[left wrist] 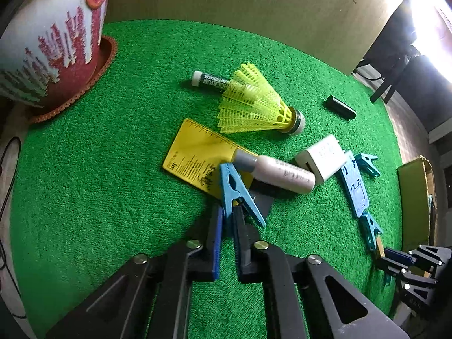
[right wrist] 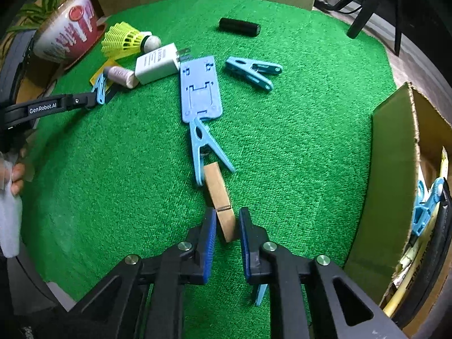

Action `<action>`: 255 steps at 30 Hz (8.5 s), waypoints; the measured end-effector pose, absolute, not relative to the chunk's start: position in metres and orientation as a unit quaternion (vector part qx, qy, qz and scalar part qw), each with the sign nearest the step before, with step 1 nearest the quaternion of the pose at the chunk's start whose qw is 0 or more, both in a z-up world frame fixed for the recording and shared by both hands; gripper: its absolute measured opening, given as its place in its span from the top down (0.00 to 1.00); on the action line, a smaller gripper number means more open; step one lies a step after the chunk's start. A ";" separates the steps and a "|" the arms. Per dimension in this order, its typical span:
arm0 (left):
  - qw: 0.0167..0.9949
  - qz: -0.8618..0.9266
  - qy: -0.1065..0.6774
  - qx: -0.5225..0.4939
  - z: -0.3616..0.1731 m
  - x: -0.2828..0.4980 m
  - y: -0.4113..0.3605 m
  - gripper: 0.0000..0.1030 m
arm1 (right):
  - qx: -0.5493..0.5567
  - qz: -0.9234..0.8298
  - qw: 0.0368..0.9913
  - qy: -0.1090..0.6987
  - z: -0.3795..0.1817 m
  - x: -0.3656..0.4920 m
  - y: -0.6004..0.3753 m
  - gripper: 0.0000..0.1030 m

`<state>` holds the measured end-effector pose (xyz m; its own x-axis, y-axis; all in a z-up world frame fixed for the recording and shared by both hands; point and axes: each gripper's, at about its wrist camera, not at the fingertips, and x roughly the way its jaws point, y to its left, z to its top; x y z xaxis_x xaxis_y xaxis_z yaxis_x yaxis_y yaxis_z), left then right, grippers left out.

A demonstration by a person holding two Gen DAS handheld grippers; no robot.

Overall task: Organize objects
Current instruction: 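Grasp a blue clothespin with the left tool while the right grasps the wooden clothespin, then carry both clothespins over the cardboard box and open both tools, then move both open tools back over the mat toward the remaining items, then grasp the white-pink bottle with the left tool while the right grasps a blue clothespin, then carry the bottle and clothespin over the cardboard box and open both tools, then move the left tool to the white adapter while the right approaches a blue clothespin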

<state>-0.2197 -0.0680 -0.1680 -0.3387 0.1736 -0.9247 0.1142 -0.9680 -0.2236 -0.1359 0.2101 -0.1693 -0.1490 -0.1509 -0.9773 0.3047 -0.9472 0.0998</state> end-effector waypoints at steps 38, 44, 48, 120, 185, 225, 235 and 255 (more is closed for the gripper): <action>0.242 0.819 -0.067 -0.516 -0.086 -0.197 0.156 0.96 | 0.532 -0.833 0.076 -0.132 -0.087 -0.056 0.370 0.90; 0.281 0.811 -0.042 -0.512 -0.080 -0.204 0.223 0.96 | 0.530 -0.834 0.028 -0.150 -0.090 -0.039 0.417 0.90; 0.292 0.804 -0.026 -0.517 -0.086 -0.209 0.256 0.96 | 0.534 -0.831 0.010 -0.156 -0.098 -0.033 0.438 0.90; 0.082 0.839 0.010 -0.538 -0.147 -0.236 -0.015 0.34 | 0.573 -0.801 0.162 0.062 -0.134 -0.145 0.196 0.37; 0.049 0.837 -0.034 -0.544 -0.164 -0.246 -0.048 0.79 | 0.573 -0.802 0.170 -0.006 -0.122 -0.144 0.228 0.73; 0.309 0.815 0.025 -0.490 -0.096 -0.206 0.284 0.79 | 0.521 -0.842 -0.018 -0.140 -0.095 -0.043 0.456 0.73; 0.309 0.819 0.029 -0.483 -0.088 -0.201 0.284 0.69 | 0.509 -0.853 -0.025 -0.113 -0.085 -0.042 0.445 0.42; 0.245 0.840 0.027 -0.483 -0.086 -0.212 0.199 0.69 | 0.499 -0.860 0.030 -0.104 -0.072 -0.067 0.398 0.42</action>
